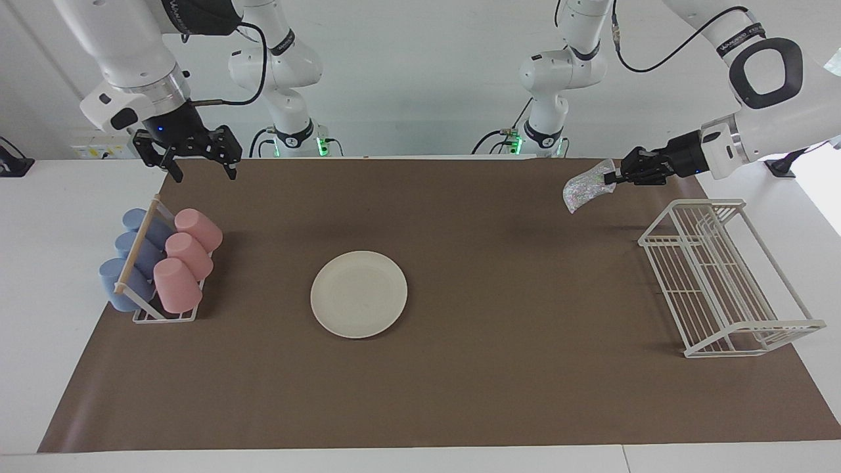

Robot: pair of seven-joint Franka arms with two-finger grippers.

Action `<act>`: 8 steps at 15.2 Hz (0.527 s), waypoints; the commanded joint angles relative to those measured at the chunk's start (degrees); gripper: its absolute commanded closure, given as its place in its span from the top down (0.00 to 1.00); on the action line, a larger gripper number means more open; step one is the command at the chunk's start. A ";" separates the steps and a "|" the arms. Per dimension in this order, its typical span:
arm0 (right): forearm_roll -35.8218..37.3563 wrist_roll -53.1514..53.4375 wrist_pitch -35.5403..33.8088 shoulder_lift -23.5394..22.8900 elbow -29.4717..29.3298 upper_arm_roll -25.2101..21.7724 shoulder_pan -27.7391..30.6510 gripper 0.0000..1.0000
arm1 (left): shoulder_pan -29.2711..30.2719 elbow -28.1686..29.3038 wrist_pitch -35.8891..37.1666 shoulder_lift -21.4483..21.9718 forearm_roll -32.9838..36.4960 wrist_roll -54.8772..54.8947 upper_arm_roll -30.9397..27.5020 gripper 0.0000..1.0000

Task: Wipe plate with sponge
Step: 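Carry the sponge to the rack with the left gripper while the right gripper retracts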

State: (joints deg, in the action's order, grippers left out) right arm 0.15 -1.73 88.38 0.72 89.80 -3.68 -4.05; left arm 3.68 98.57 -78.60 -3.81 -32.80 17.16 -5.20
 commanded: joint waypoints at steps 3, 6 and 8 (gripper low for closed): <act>-0.50 0.68 -0.49 -0.28 -1.12 0.26 1.06 1.00 | -3.94 -1.63 -6.65 -1.10 11.16 2.53 -0.16 0.00; -0.42 0.94 -0.32 -0.28 -1.03 0.26 0.98 1.00 | -5.87 -2.59 -9.72 -1.37 19.24 2.35 0.10 0.00; -0.42 0.94 -0.32 -0.28 -1.12 0.26 0.89 1.00 | -6.66 -4.17 -10.00 -1.46 24.16 2.00 0.02 0.00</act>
State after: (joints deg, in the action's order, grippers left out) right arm 0.15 -1.63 88.38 0.72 89.55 -3.95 -3.92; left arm -1.64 97.51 -88.29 -4.20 -13.48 19.04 -4.76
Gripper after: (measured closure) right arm 0.000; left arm 0.965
